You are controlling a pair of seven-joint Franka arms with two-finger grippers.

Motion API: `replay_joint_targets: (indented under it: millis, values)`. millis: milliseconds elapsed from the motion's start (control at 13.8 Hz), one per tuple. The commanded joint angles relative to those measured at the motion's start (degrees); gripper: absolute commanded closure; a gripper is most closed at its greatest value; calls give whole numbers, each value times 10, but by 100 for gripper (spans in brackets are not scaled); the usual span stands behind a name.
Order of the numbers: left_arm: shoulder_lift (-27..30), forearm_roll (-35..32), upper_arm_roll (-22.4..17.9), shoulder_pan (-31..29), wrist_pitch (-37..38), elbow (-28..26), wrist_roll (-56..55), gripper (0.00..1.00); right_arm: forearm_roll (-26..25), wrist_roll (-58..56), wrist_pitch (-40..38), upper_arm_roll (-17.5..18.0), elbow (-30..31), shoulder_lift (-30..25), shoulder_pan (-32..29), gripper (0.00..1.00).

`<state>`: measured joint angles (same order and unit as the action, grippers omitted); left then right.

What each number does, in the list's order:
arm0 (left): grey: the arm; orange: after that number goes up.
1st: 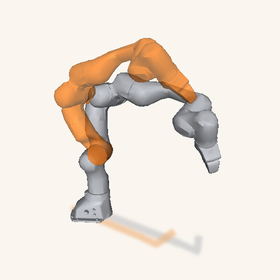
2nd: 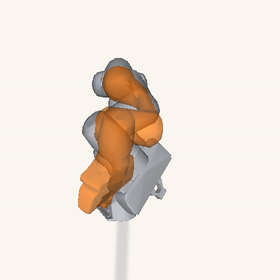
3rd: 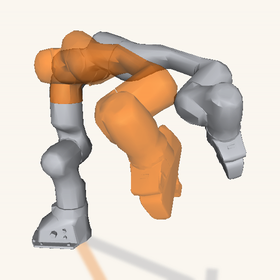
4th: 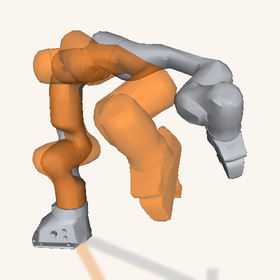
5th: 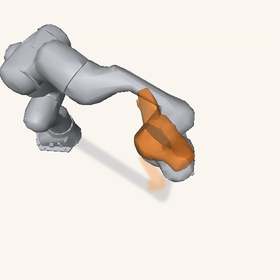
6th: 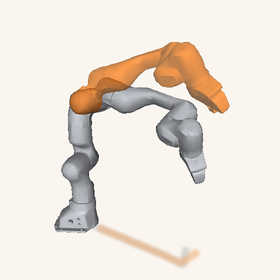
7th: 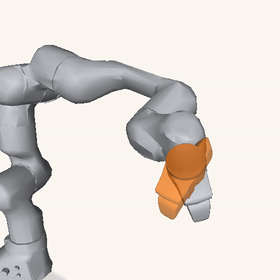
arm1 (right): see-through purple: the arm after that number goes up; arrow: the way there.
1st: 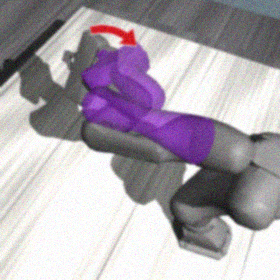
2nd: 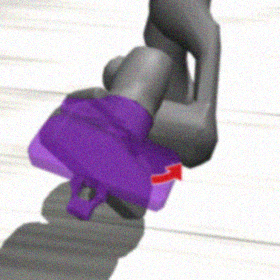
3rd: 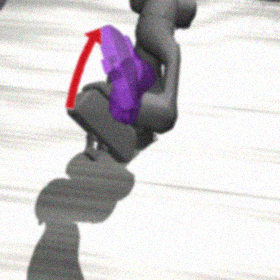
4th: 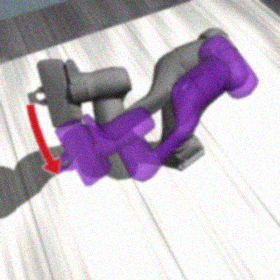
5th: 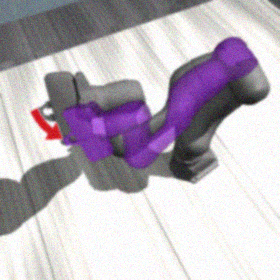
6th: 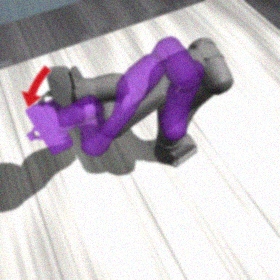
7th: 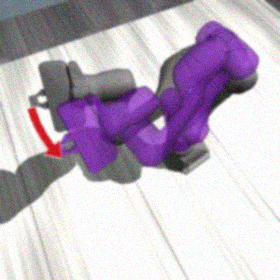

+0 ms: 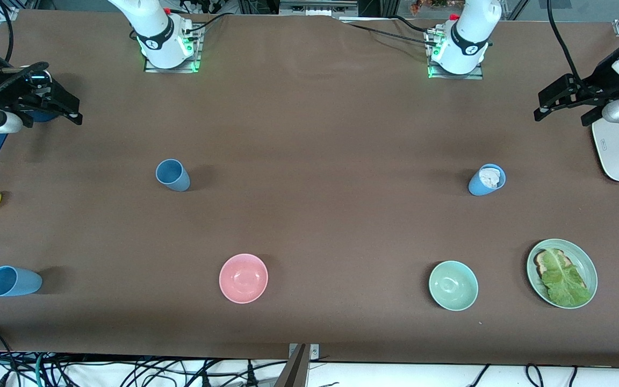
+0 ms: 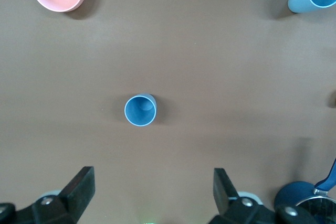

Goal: Stack blue cups with both arms

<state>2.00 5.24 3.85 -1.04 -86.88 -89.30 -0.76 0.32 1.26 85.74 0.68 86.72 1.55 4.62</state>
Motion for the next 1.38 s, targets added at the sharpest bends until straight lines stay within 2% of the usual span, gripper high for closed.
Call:
replay_joint_targets:
  millis: [0,1307]
  values:
    - [-6,7,-1,0,0,15,-3,0,-1,-2,-15,5,-13,1,-2,0]
    - [-13,7,0,3,0,16,-3,0,1,-2,-16,6,-12,1,-2,0]
